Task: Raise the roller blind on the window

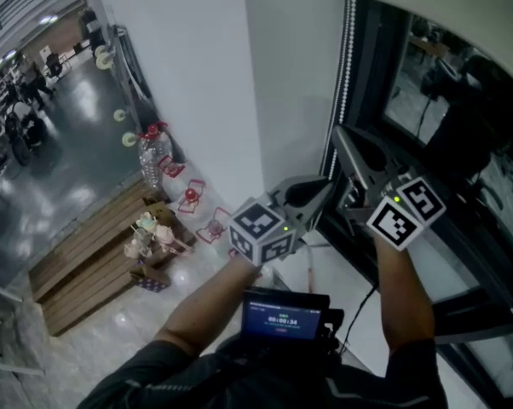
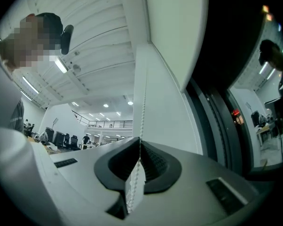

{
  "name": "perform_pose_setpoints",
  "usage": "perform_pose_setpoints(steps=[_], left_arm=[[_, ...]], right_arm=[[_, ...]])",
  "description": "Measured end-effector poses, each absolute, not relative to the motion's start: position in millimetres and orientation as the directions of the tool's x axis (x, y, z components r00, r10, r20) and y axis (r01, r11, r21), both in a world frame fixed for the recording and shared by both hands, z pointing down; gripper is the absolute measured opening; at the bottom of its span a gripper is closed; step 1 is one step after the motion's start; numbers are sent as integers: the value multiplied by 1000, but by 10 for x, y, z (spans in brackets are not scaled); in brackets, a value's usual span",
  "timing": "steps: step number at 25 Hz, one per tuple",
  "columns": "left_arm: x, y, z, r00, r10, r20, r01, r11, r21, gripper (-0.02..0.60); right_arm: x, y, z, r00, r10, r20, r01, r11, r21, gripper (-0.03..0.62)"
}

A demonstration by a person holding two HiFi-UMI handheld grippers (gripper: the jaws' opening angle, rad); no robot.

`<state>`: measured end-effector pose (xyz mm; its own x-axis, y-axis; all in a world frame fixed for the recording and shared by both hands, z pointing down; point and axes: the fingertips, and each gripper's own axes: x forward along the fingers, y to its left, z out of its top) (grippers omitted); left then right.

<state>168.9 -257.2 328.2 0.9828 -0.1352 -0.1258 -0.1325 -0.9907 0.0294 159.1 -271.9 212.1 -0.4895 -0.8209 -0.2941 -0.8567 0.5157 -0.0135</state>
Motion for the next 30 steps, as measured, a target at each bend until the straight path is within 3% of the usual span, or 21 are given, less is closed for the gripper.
perform_pose_setpoints(steps=[11,15,20,26,28,30], left_arm=[[1702,-2679,4314,989,-120,-91,-106,-983,148,-1],[1430,-2600,3754,987,-148,-67,-140,-984,114,34],[1182,-2667,2875,961,-194,-195,-176,-979,104,38],[1362,-2734,2104,951,-191,-244,-194,-981,14,40],[1451,-2739,1975,954,-177,-243,-185,-983,-9,78],[1536,-2752,1887,955,-170,-241,-181,-983,-21,78]], right_arm=[[1694,-2841,3200,-473,-847,-241,-860,504,-84,5],[1625,-2655,2780,-469,-850,-238,-866,496,-65,3],[1570,-2628,2719,-479,-844,-239,-861,506,-61,3],[1560,-2660,2736,-488,-840,-238,-857,513,-54,3],[1537,-2659,2740,-494,-838,-233,-855,517,-46,3],[1528,-2659,2738,-497,-837,-230,-854,518,-40,3]])
